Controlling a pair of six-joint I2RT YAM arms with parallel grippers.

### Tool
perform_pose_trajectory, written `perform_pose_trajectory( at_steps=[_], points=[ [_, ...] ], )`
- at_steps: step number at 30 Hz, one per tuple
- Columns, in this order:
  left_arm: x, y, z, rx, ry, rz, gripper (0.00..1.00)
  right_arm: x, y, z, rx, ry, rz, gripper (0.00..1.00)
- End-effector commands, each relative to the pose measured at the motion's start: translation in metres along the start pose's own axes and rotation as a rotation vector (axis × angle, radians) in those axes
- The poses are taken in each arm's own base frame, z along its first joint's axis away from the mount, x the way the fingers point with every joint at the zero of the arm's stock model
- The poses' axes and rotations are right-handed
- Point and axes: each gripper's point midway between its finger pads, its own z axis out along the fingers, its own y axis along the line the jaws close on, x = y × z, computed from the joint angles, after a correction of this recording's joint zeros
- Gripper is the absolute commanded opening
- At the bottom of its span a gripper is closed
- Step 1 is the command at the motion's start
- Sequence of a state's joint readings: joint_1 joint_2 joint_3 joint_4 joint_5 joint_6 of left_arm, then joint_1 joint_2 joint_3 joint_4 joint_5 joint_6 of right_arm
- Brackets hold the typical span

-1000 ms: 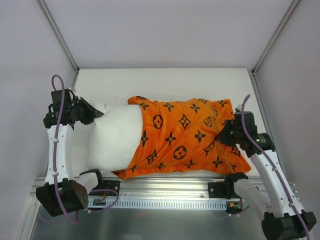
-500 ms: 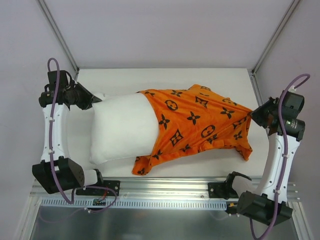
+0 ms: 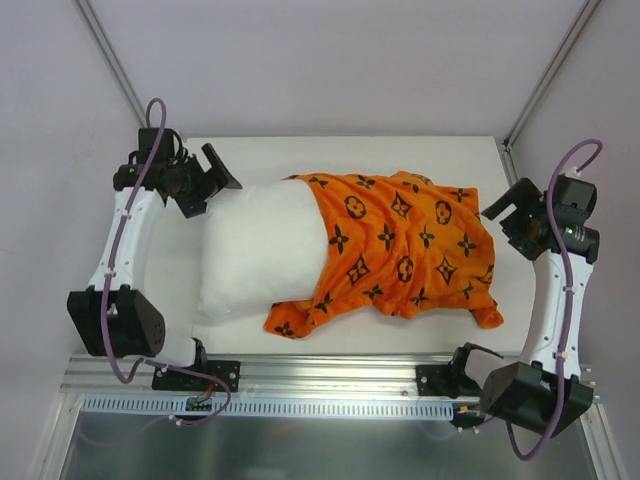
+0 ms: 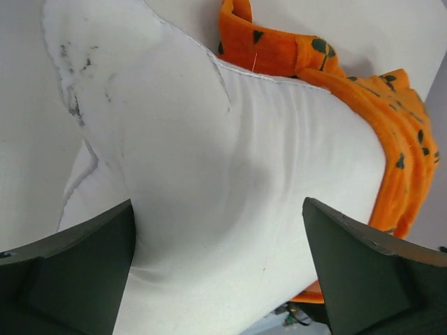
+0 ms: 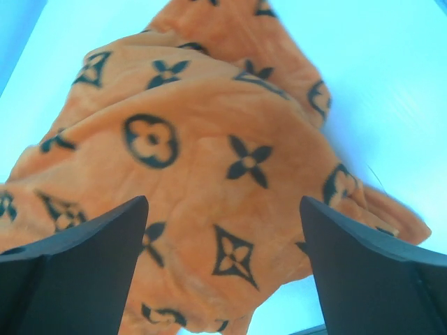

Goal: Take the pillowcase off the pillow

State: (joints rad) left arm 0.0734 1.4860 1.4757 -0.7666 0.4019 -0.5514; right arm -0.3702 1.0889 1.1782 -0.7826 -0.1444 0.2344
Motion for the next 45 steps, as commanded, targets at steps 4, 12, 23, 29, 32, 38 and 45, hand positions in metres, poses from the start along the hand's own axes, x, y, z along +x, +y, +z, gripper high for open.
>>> perform_pose_trajectory(
  at_steps=[4, 12, 23, 29, 32, 38, 45],
  points=[
    [0.046, 0.009, -0.066, -0.082, -0.158, 0.211, 0.99, 0.001, 0.038, -0.055, -0.131, -0.121, -0.166, 0.97],
    [0.132, 0.077, -0.071, -0.215, -0.006, 0.180, 0.99, 0.097, 0.078, -0.071, -0.321, -0.022, -0.311, 0.96],
    [0.196, 0.072, 0.005, -0.133, 0.220, 0.111, 0.92, 0.200, 0.030, -0.046, -0.147, 0.140, -0.540, 0.96],
    [0.164, 0.054, 0.044, -0.145, 0.198, 0.131, 0.00, 0.196, -0.023, -0.041, -0.020, 0.112, -0.570, 0.96],
    [0.142, 0.029, 0.051, -0.109, 0.180, 0.147, 0.00, 0.208, -0.019, -0.041, -0.083, 0.163, -0.615, 0.96],
    [0.137, 0.021, 0.054, -0.093, 0.172, 0.143, 0.00, 0.244, 0.012, -0.015, -0.200, 0.229, -0.643, 0.96],
    [0.120, 0.009, 0.024, -0.005, 0.092, 0.113, 0.00, 0.222, -0.014, 0.019, 0.040, 0.076, -0.565, 0.01]
  ],
)
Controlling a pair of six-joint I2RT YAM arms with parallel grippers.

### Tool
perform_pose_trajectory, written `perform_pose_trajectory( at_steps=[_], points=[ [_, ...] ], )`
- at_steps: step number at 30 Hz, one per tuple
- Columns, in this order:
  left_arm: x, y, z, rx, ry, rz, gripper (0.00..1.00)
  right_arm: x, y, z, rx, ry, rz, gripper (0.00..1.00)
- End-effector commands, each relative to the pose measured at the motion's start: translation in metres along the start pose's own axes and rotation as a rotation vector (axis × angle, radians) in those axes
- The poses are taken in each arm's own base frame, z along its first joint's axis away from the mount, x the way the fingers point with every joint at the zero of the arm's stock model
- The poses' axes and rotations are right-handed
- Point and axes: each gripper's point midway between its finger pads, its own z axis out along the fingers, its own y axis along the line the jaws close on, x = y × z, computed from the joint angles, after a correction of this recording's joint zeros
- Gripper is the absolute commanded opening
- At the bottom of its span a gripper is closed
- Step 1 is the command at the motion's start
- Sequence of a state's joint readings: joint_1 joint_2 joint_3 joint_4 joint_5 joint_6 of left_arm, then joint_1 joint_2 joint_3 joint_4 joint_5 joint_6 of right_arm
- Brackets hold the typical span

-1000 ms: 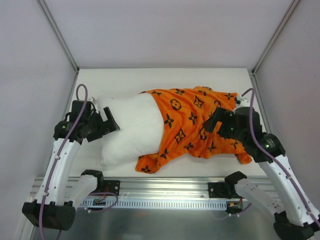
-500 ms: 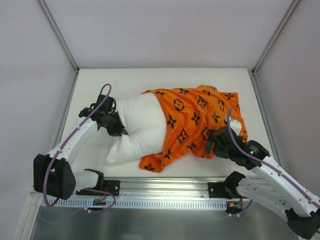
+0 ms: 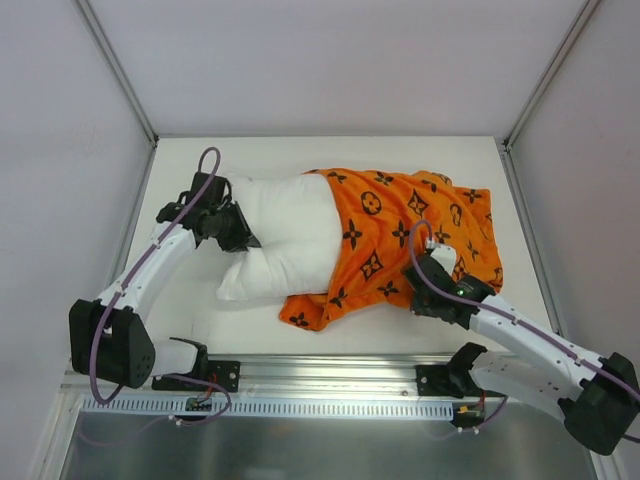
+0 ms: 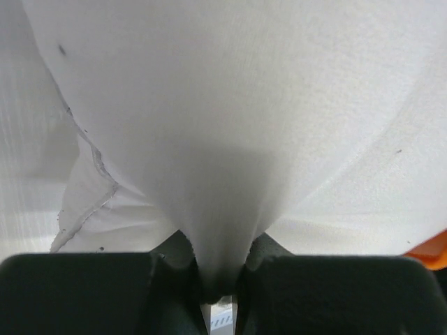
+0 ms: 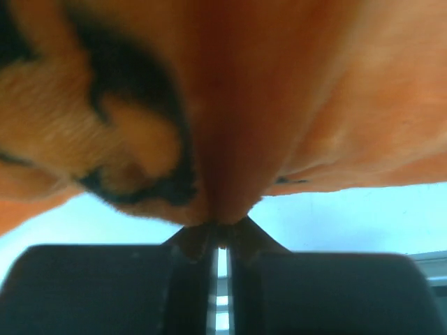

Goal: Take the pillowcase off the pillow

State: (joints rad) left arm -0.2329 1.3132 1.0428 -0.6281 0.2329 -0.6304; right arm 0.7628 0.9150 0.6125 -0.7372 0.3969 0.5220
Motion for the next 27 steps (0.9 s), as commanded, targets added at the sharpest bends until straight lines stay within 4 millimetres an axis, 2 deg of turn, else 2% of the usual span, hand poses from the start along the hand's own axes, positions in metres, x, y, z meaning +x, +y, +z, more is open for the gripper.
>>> perform_pose_trajectory(
  at_steps=[1, 5, 7, 8, 9, 10, 11, 12, 14, 15, 17, 18, 20, 21, 24, 27],
  points=[
    [-0.019, -0.015, -0.028, 0.114, -0.084, -0.010, 0.00, -0.033, -0.019, -0.004, 0.089, -0.156, 0.122, 0.01],
    [-0.051, -0.005, -0.057, 0.155, -0.183, -0.077, 0.00, -0.071, -0.051, -0.034, 0.117, -0.276, 0.232, 0.01],
    [-0.076, 0.015, -0.077, 0.126, -0.272, -0.154, 0.00, -0.094, -0.087, -0.059, 0.185, -0.348, 0.328, 0.01],
    [-0.077, 0.012, -0.081, 0.134, -0.285, -0.156, 0.00, -0.099, -0.096, -0.066, 0.212, -0.357, 0.339, 0.01],
    [-0.087, 0.023, -0.089, 0.120, -0.324, -0.202, 0.00, -0.104, -0.106, -0.076, 0.237, -0.377, 0.357, 0.01],
    [-0.093, 0.025, -0.099, 0.128, -0.357, -0.222, 0.00, -0.105, -0.117, -0.085, 0.267, -0.377, 0.356, 0.01],
    [-0.098, 0.028, -0.106, 0.134, -0.379, -0.261, 0.00, -0.117, -0.129, -0.103, 0.288, -0.423, 0.412, 0.01],
    [-0.105, 0.035, -0.115, 0.135, -0.413, -0.296, 0.00, -0.122, -0.133, -0.114, 0.283, -0.452, 0.428, 0.01],
    [-0.112, 0.033, -0.127, 0.160, -0.440, -0.313, 0.00, -0.127, -0.143, -0.137, 0.296, -0.486, 0.464, 0.01],
    [-0.116, 0.034, -0.133, 0.165, -0.457, -0.315, 0.00, -0.135, -0.143, -0.159, 0.271, -0.546, 0.480, 0.01],
    [-0.121, 0.024, -0.145, 0.198, -0.473, -0.293, 0.00, -0.138, -0.145, -0.179, 0.267, -0.588, 0.490, 0.01],
    [-0.122, 0.020, -0.149, 0.212, -0.473, -0.285, 0.00, -0.145, -0.145, -0.198, 0.247, -0.638, 0.500, 0.01],
    [-0.124, 0.012, -0.161, 0.230, -0.493, -0.260, 0.00, -0.145, -0.145, -0.222, 0.227, -0.685, 0.511, 0.01],
    [-0.124, 0.009, -0.168, 0.227, -0.511, -0.241, 0.00, -0.148, -0.146, -0.242, 0.211, -0.733, 0.521, 0.01],
    [-0.130, 0.011, -0.184, 0.149, -0.609, -0.182, 0.00, -0.152, -0.147, -0.261, 0.203, -0.776, 0.512, 0.01],
    [-0.136, 0.009, -0.176, 0.140, -0.580, -0.171, 0.00, -0.161, -0.141, -0.246, 0.191, -0.739, 0.499, 0.01]
  ],
)
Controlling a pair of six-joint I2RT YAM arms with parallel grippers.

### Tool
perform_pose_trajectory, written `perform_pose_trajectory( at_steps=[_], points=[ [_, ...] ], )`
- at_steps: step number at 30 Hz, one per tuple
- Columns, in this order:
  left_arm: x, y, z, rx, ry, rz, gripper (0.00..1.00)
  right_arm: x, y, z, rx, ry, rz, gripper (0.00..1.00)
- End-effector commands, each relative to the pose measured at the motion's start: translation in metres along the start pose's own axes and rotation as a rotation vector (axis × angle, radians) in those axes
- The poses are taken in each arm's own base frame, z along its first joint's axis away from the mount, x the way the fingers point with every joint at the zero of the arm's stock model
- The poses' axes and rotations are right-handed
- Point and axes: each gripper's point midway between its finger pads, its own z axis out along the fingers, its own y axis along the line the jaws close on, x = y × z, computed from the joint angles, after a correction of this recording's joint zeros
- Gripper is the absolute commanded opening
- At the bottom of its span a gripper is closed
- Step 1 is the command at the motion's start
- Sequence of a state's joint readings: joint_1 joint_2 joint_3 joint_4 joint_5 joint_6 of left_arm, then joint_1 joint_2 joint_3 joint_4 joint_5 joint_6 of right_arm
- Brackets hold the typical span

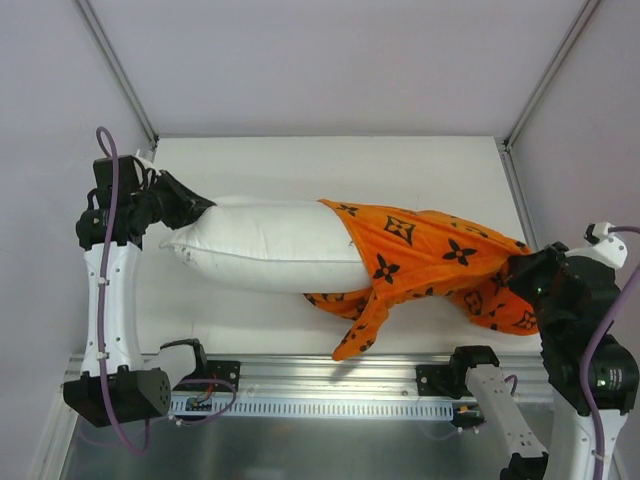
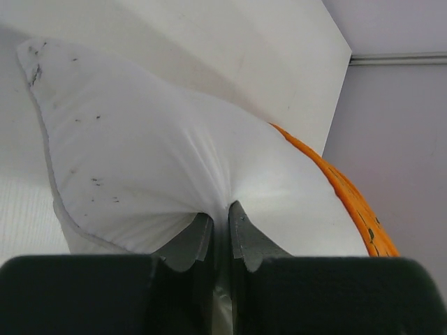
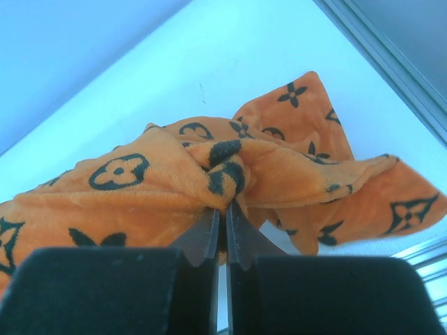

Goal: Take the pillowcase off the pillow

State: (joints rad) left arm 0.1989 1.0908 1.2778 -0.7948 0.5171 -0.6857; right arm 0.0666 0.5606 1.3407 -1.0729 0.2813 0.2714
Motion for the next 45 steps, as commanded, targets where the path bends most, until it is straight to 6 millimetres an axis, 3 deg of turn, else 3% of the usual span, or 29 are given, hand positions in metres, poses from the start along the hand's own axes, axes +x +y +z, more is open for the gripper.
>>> perform_pose_trajectory(
  at_steps=[1, 3, 5, 6, 8, 10, 11, 14, 16, 20, 22, 25, 26, 28, 29, 32, 35, 39, 42, 45],
  points=[
    [-0.065, -0.009, -0.006, -0.046, -0.256, 0.133, 0.00, -0.023, -0.023, 0.020, 0.180, -0.095, -0.032, 0.01],
    [-0.070, -0.008, 0.009, -0.075, -0.233, 0.152, 0.00, -0.020, -0.012, 0.041, 0.144, -0.093, -0.020, 0.01],
    [-0.070, -0.005, 0.031, -0.098, -0.175, 0.182, 0.00, -0.002, -0.014, 0.074, 0.182, -0.032, -0.050, 0.01],
    [-0.073, -0.009, 0.035, -0.089, -0.163, 0.209, 0.05, 0.002, -0.013, 0.085, 0.195, -0.014, -0.057, 0.01],
    [-0.066, -0.015, 0.044, -0.042, -0.093, 0.217, 0.33, 0.019, -0.010, 0.099, 0.197, 0.070, -0.066, 0.01],
    [-0.062, -0.022, 0.039, -0.015, -0.091, 0.247, 0.60, 0.027, -0.006, 0.101, 0.162, 0.082, -0.045, 0.01],
    [-0.059, -0.028, 0.027, -0.001, -0.118, 0.269, 0.81, 0.040, -0.010, 0.104, 0.154, 0.098, -0.045, 0.01],
    [-0.048, -0.038, 0.000, 0.041, -0.153, 0.311, 0.94, 0.053, -0.018, 0.098, 0.151, 0.100, -0.034, 0.01],
    [-0.030, -0.038, -0.015, 0.062, -0.146, 0.328, 0.95, 0.063, -0.021, 0.098, 0.155, 0.128, -0.034, 0.01],
    [0.029, -0.019, -0.015, 0.031, -0.038, 0.357, 0.92, 0.087, -0.027, 0.103, 0.158, 0.184, -0.034, 0.01],
    [0.077, -0.005, -0.011, 0.000, 0.094, 0.395, 0.91, 0.095, -0.032, 0.106, 0.173, 0.202, -0.040, 0.01],
    [0.108, 0.028, -0.023, -0.094, 0.110, 0.380, 0.90, 0.097, -0.032, 0.109, 0.176, 0.215, -0.041, 0.01],
    [0.109, 0.048, -0.022, -0.165, 0.083, 0.366, 0.91, 0.099, -0.030, 0.109, 0.170, 0.221, -0.038, 0.01],
    [0.116, 0.061, -0.031, -0.161, 0.039, 0.328, 0.92, 0.100, -0.029, 0.111, 0.165, 0.224, -0.033, 0.01],
    [0.123, 0.080, -0.028, -0.209, 0.051, 0.317, 0.93, 0.100, -0.027, 0.112, 0.157, 0.224, -0.029, 0.01],
    [0.144, 0.105, -0.026, -0.253, 0.119, 0.278, 0.95, 0.103, -0.025, 0.114, 0.150, 0.236, -0.022, 0.01],
    [0.171, 0.116, -0.023, -0.251, 0.223, 0.204, 0.94, 0.106, -0.026, 0.116, 0.155, 0.247, -0.022, 0.01],
    [0.183, 0.121, -0.026, -0.231, 0.256, 0.171, 0.95, 0.105, -0.026, 0.115, 0.155, 0.242, -0.016, 0.01],
    [0.199, 0.118, -0.025, -0.213, 0.360, 0.151, 0.93, 0.103, -0.022, 0.119, 0.145, 0.238, -0.010, 0.01],
    [0.225, 0.100, -0.024, -0.116, 0.558, 0.129, 0.85, 0.102, -0.019, 0.121, 0.139, 0.244, -0.006, 0.01]
  ],
)
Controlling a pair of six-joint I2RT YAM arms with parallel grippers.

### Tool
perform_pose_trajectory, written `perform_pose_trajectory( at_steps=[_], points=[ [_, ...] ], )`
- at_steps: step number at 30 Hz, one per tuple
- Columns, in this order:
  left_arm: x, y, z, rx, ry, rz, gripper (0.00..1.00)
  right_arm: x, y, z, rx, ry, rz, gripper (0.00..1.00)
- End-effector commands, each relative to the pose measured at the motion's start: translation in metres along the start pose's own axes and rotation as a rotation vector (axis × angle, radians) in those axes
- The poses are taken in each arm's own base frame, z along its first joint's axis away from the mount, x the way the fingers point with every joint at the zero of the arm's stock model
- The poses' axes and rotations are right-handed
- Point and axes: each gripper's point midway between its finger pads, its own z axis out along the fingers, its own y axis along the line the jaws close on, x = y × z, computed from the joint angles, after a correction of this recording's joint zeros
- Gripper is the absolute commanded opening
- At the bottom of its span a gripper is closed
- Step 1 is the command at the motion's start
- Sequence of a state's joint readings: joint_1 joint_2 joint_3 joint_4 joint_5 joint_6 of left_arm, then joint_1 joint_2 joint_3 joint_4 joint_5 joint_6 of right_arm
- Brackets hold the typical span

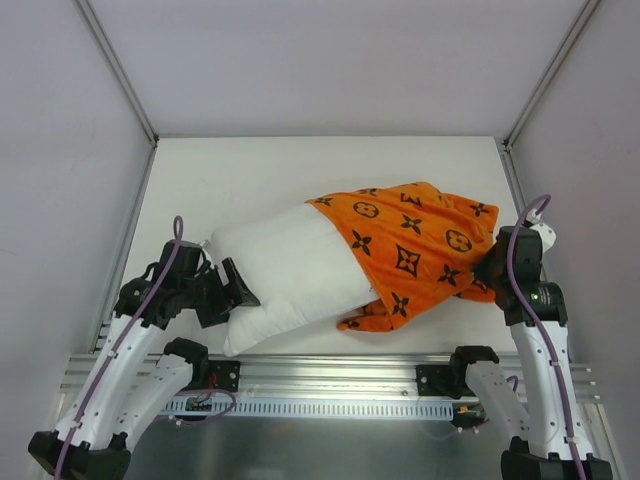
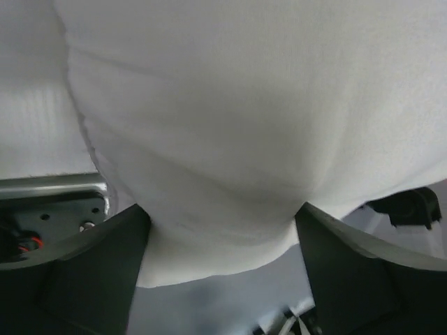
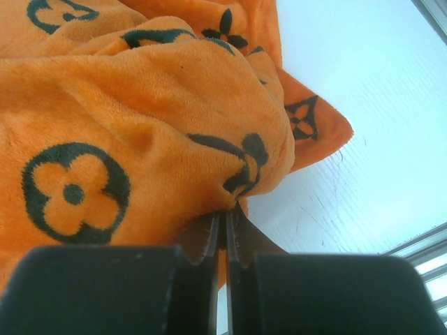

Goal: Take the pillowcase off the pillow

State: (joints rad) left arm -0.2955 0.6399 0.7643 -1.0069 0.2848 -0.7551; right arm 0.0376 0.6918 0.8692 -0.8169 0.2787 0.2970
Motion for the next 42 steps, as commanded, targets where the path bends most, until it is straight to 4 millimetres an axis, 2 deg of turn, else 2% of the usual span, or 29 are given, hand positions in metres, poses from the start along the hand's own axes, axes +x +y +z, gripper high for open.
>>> perform_pose_trajectory(
  at_steps=[1, 2, 3, 4, 6, 7, 9, 10, 12, 13, 15, 16, 17, 18, 21, 25, 26, 28, 29, 31, 33, 34, 35, 37, 38, 39, 40, 41, 42],
  points=[
    [0.032, -0.032, 0.003, 0.177, 0.253, 0.002, 0.71, -0.014, 0.020, 0.003, -0.066, -0.028, 0.048, 0.01],
    [0.031, -0.039, 0.002, 0.207, 0.259, 0.006, 0.55, -0.016, 0.021, 0.003, -0.074, -0.034, 0.049, 0.01],
    [0.028, -0.046, -0.001, 0.231, 0.250, 0.012, 0.14, -0.020, 0.023, 0.000, -0.080, -0.045, 0.052, 0.01],
    [0.022, -0.053, -0.004, 0.250, 0.234, 0.018, 0.00, -0.023, 0.024, -0.002, -0.085, -0.055, 0.053, 0.01],
    [0.000, -0.080, -0.028, 0.300, 0.136, 0.056, 0.00, -0.030, 0.023, -0.010, -0.087, -0.071, 0.049, 0.01],
    [-0.016, -0.102, -0.056, 0.360, 0.039, 0.097, 0.00, -0.039, 0.023, -0.022, -0.090, -0.099, 0.049, 0.01],
    [-0.044, -0.118, -0.089, 0.374, -0.152, 0.118, 0.00, -0.052, 0.020, -0.040, -0.094, -0.140, 0.043, 0.01],
    [-0.070, -0.127, -0.123, 0.370, -0.337, 0.111, 0.00, -0.066, 0.019, -0.062, -0.115, -0.193, 0.049, 0.01],
    [-0.089, -0.132, -0.162, 0.389, -0.514, 0.094, 0.00, -0.082, 0.017, -0.088, -0.132, -0.254, 0.034, 0.01],
    [-0.096, -0.141, -0.192, 0.416, -0.608, 0.137, 0.00, -0.097, 0.013, -0.111, -0.138, -0.308, 0.040, 0.01],
    [-0.101, -0.147, -0.210, 0.425, -0.652, 0.154, 0.00, -0.109, 0.007, -0.137, -0.139, -0.359, 0.022, 0.01],
    [-0.100, -0.154, -0.225, 0.460, -0.673, 0.167, 0.00, -0.109, 0.001, -0.146, -0.128, -0.358, 0.013, 0.01],
    [-0.098, -0.158, -0.229, 0.477, -0.666, 0.171, 0.00, -0.118, 0.001, -0.166, -0.153, -0.397, 0.021, 0.01],
    [-0.092, -0.160, -0.235, 0.499, -0.657, 0.178, 0.00, -0.114, -0.001, -0.173, -0.157, -0.384, 0.006, 0.01],
    [-0.089, -0.154, -0.242, 0.503, -0.685, 0.150, 0.00, -0.115, -0.001, -0.199, -0.220, -0.411, -0.015, 0.01],
    [-0.093, -0.137, -0.256, 0.434, -0.760, 0.133, 0.00, -0.107, -0.018, -0.223, -0.209, -0.430, -0.037, 0.01],
    [-0.097, -0.136, -0.253, 0.417, -0.757, 0.104, 0.00, -0.110, -0.019, -0.230, -0.208, -0.443, -0.034, 0.01],
    [-0.112, -0.138, -0.245, 0.370, -0.762, 0.073, 0.00, -0.115, -0.014, -0.226, -0.211, -0.434, -0.043, 0.01],
    [-0.128, -0.145, -0.226, 0.319, -0.723, 0.059, 0.00, -0.118, -0.009, -0.220, -0.208, -0.426, -0.048, 0.01],
    [-0.148, -0.152, -0.206, 0.271, -0.706, 0.046, 0.00, -0.128, 0.015, -0.183, -0.203, -0.358, -0.078, 0.01],
    [-0.175, -0.154, -0.161, 0.180, -0.648, 0.041, 0.00, -0.137, 0.042, -0.148, -0.221, -0.306, -0.112, 0.01],
    [-0.189, -0.156, -0.147, 0.165, -0.639, 0.033, 0.00, -0.142, 0.056, -0.113, -0.181, -0.230, -0.137, 0.01],
    [-0.196, -0.159, -0.116, 0.157, -0.537, 0.026, 0.00, -0.145, 0.064, -0.096, -0.165, -0.205, -0.147, 0.01],
    [-0.217, -0.143, -0.086, 0.143, -0.472, -0.066, 0.00, -0.161, 0.081, -0.064, -0.141, -0.193, -0.151, 0.01],
    [-0.230, -0.145, -0.068, 0.167, -0.440, -0.083, 0.00, -0.161, 0.091, -0.031, -0.108, -0.135, -0.166, 0.01],
    [-0.237, -0.139, -0.054, 0.153, -0.421, -0.109, 0.00, -0.165, 0.099, -0.017, -0.101, -0.123, -0.170, 0.02],
    [-0.244, -0.135, -0.045, 0.140, -0.414, -0.117, 0.00, -0.176, 0.109, -0.014, -0.114, -0.131, -0.166, 0.14],
    [-0.255, -0.130, -0.029, 0.118, -0.393, -0.135, 0.00, -0.171, 0.116, 0.008, -0.097, -0.071, -0.186, 0.54],
    [-0.262, -0.130, -0.026, 0.116, -0.391, -0.133, 0.00, -0.172, 0.121, 0.010, -0.109, -0.053, -0.190, 0.67]
  ],
)
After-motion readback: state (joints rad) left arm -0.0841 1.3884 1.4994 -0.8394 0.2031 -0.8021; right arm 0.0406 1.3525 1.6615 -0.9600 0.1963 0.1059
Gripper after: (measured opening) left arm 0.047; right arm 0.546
